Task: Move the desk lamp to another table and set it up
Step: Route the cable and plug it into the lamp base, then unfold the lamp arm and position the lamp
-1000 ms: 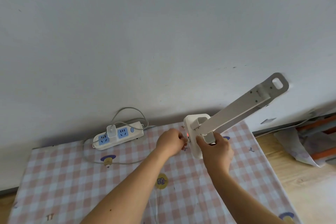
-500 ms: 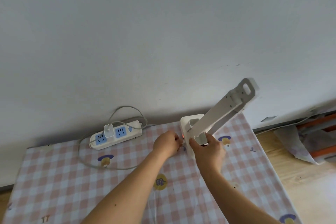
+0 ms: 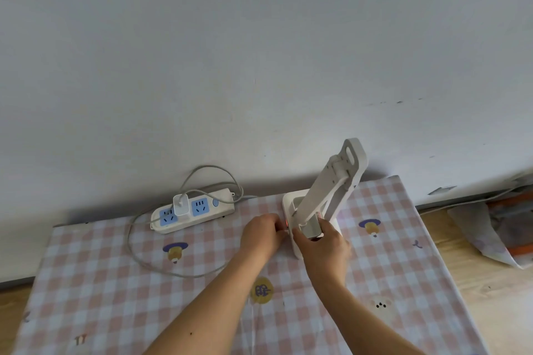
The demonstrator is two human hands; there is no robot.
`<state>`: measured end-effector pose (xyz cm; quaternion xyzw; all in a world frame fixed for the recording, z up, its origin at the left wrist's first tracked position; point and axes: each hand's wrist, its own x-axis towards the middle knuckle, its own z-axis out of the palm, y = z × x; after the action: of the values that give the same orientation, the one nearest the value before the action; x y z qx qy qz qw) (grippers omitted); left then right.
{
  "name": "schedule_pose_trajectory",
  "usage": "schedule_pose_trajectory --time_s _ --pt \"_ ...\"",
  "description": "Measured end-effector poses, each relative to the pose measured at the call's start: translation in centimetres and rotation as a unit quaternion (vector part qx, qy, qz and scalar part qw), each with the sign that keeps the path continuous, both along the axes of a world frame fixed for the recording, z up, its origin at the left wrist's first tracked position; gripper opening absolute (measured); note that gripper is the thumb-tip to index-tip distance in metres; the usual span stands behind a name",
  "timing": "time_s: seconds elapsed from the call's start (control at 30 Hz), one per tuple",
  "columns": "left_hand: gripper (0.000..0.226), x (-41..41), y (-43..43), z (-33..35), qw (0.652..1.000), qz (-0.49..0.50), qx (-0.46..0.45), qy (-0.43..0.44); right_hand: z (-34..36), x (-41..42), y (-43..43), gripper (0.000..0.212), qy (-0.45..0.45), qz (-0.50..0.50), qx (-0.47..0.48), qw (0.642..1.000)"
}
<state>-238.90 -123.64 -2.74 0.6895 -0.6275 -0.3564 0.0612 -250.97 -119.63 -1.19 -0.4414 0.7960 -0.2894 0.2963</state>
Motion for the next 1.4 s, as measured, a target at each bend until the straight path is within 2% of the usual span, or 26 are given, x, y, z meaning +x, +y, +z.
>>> schedule_pose_trajectory --time_s 0.2,0.4,0.53,0.67,0.77,0.83,0.93,1.03,1.1,1.2,1.3,1.4 --pt "0.017 0.2 0.1 0.1 0.999 -0.023 -0.035 -0.031 0.5 -0.4 0.0 0.042 0.002 0.033 0.007 0.999" --pt "0.016 0.4 -0.2 0.6 0.998 -0.027 -0.06 -0.016 1.3 -0.8 0.0 0.043 0.005 0.055 0.027 0.998" --pt "0.024 0.6 -0.2 1.4 0.996 -0.025 -0.085 0.002 2.1 -1.9 -0.4 0.043 0.013 0.121 0.078 0.99" --pt "0.04 0.7 -0.8 3.4 0.992 -0.033 -0.112 0.043 4.0 -4.8 -0.5 0.013 0.023 0.121 0.098 0.988" --pt "0.053 0.2 -1.3 5.4 0.988 -0.056 -0.114 0.089 5.9 -6.7 -0.9 0.011 0.053 0.099 0.07 0.991" --pt "0.059 -0.1 -1.3 6.6 0.985 -0.076 -0.103 0.116 7.2 -7.5 -1.7 0.019 0.054 0.097 0.035 0.993" --pt "0.056 -0.8 -1.1 8.2 0.981 -0.078 -0.124 0.127 9.1 -8.1 -3.2 0.05 0.035 0.164 0.013 0.986" --pt "0.044 -1.6 -1.3 10.2 0.982 -0.072 -0.147 0.095 10.6 -8.3 -4.6 0.073 0.028 0.259 0.015 0.965" --pt "0.034 -2.1 -1.4 11.4 0.982 -0.075 -0.158 0.065 11.2 -8.1 -5.3 0.077 0.025 0.306 0.033 0.951" --pt "0.025 -2.5 -1.4 12.3 0.985 -0.076 -0.152 0.026 11.2 -7.4 -6.0 0.062 0.034 0.346 0.054 0.936" --pt "0.026 -2.5 -1.4 12.7 0.988 -0.085 -0.13 0.004 10.7 -6.8 -6.4 0.044 0.057 0.355 0.053 0.931" --pt "0.027 -2.7 -1.7 13.1 0.99 -0.092 -0.105 0.003 10.0 -6.4 -6.8 0.041 0.081 0.358 0.059 0.928"
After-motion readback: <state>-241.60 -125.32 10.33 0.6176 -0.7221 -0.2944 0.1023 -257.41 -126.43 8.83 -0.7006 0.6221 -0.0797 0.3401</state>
